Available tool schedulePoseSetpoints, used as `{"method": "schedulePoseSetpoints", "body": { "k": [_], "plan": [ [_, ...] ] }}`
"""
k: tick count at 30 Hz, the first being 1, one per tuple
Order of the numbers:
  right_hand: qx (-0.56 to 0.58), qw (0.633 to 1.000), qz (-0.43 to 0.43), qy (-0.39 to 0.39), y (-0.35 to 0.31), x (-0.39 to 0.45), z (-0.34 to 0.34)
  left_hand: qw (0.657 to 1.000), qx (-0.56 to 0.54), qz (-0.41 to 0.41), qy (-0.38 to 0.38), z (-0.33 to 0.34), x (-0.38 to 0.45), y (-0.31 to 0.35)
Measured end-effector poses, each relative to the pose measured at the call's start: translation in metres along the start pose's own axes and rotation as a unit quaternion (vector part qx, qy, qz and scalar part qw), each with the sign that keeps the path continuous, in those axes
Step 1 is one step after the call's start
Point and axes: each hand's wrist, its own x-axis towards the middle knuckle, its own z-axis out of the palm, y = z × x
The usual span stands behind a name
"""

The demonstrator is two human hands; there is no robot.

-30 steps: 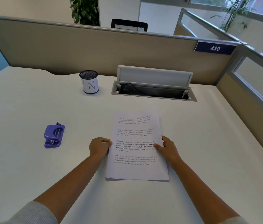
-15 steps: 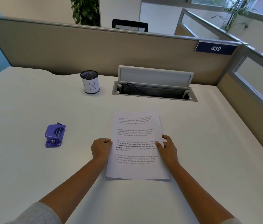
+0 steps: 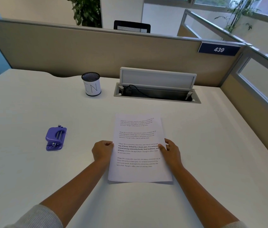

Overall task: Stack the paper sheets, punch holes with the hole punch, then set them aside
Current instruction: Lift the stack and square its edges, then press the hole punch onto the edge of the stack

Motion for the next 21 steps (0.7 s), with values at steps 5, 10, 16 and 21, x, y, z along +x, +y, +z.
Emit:
{"method": "schedulePoseSetpoints", "body": {
  "k": [5, 10, 16, 21],
  "plan": [
    [0.007, 1.0, -0.004, -0.006, 0.001, 0.0, 0.0, 1.0, 0.009, -0.01, 0.0, -0.001, 0.004, -0.001],
    [0.007, 1.0, -0.001, -0.002, 0.006, 0.003, 0.0, 1.0, 0.02, -0.016, -0.01, -0.001, 0.007, -0.001],
    [-0.017, 1.0, 0.008, -0.009, 0.007, 0.007, 0.0, 0.997, 0.049, 0.018, -0.048, -0.006, 0.015, 0.0],
    [0.005, 1.0, 0.022, -0.015, 0.009, 0.009, -0.003, 0.978, 0.159, 0.131, 0.019, -0.043, 0.046, 0.013]
  ]
}}
